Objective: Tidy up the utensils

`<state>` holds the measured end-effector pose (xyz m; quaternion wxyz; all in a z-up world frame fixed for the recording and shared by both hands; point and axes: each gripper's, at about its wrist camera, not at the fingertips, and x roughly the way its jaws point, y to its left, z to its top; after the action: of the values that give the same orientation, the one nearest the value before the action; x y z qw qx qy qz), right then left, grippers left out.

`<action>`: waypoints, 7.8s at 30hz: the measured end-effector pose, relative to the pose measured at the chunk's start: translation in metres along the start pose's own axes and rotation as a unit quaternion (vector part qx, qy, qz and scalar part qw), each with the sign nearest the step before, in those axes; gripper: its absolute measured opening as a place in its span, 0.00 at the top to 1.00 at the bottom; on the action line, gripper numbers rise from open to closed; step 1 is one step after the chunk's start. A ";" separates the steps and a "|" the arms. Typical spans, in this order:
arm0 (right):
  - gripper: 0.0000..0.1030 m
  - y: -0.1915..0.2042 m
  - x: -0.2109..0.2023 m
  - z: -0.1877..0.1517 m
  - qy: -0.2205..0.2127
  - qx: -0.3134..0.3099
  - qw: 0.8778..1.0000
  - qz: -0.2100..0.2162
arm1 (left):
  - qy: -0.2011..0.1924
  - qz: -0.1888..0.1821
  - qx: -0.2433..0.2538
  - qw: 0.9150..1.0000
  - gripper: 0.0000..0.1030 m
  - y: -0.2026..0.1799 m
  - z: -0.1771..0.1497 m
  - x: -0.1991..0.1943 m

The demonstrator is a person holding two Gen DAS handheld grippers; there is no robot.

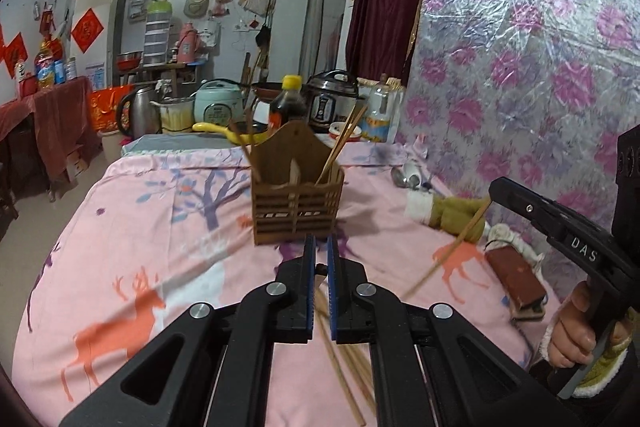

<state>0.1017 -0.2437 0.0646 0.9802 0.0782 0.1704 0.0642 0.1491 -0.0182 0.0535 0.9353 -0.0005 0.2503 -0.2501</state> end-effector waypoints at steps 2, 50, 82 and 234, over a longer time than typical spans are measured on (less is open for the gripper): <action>0.95 0.002 0.004 0.008 -0.001 -0.005 1.000 0.002 | 0.001 -0.007 0.001 1.000 0.94 -0.001 0.011 0.004; 0.81 -0.027 0.173 0.127 -0.004 0.013 0.999 -0.032 | -0.082 0.088 -0.014 0.993 0.06 0.060 0.163 0.132; 0.06 -0.017 0.008 -0.138 0.081 0.077 0.988 -0.106 | 0.112 0.124 -0.097 0.981 0.05 0.048 -0.169 0.015; 0.78 -0.041 0.025 -0.162 0.213 0.040 0.976 0.016 | 0.050 0.035 0.015 0.998 0.36 0.010 -0.116 0.006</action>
<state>0.0731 -0.2586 -0.1011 0.9164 0.1046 0.3761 0.0883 0.1036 0.0019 -0.0519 0.9296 0.0345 0.2930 -0.2209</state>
